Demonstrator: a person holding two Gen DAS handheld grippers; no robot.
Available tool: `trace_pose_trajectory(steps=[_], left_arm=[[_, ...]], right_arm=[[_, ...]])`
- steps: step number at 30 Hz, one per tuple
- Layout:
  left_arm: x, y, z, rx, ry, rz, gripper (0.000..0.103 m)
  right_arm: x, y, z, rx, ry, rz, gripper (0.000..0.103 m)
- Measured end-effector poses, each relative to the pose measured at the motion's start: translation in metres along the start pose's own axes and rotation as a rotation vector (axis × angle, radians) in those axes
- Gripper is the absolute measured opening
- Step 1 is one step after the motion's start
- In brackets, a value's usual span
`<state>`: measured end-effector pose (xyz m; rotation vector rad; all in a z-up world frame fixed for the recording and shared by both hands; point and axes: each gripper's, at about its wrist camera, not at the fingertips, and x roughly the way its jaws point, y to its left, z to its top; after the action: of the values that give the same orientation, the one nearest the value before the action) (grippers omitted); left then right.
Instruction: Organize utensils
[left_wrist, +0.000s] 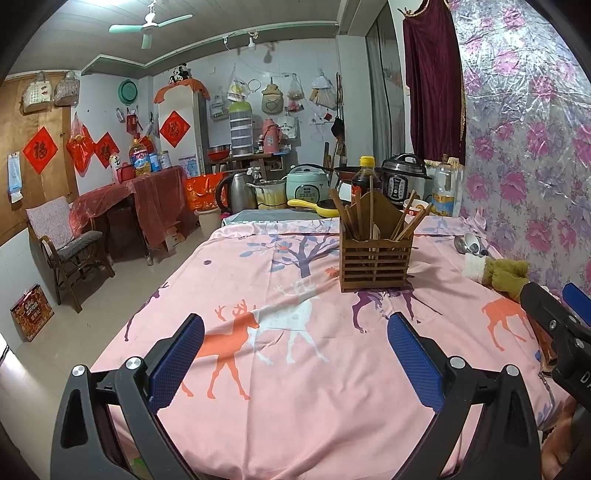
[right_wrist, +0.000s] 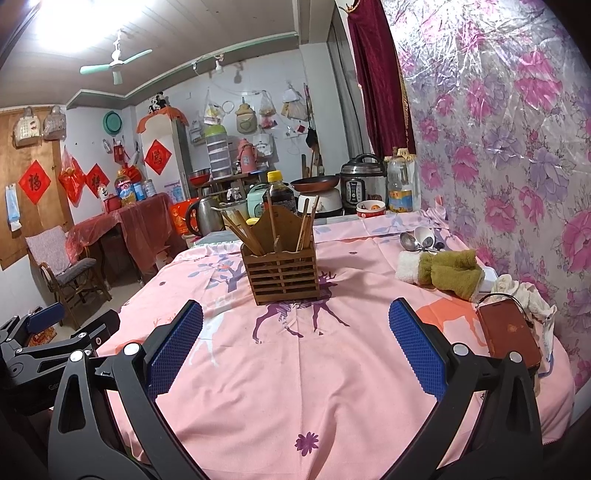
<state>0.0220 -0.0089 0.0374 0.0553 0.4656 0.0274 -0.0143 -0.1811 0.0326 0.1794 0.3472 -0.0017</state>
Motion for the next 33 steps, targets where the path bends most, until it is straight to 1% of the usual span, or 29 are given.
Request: trace_pose_trajectory(steps=[10, 14, 33], left_arm=[[0.0006, -0.0001, -0.0015, 0.000, 0.001, -0.001, 0.098], [0.0004, -0.0030, -0.0070, 0.001, -0.002, -0.001, 0.098], [-0.0052, -0.0027, -0.0033, 0.004, -0.010, -0.005, 0.098]], right_arm=[[0.0044, -0.0030, -0.0039, 0.006, 0.010, 0.000, 0.098], [0.0044, -0.0026, -0.0044, 0.007, 0.010, -0.001, 0.098], [0.0045, -0.0028, -0.0049, 0.007, 0.011, 0.000, 0.098]])
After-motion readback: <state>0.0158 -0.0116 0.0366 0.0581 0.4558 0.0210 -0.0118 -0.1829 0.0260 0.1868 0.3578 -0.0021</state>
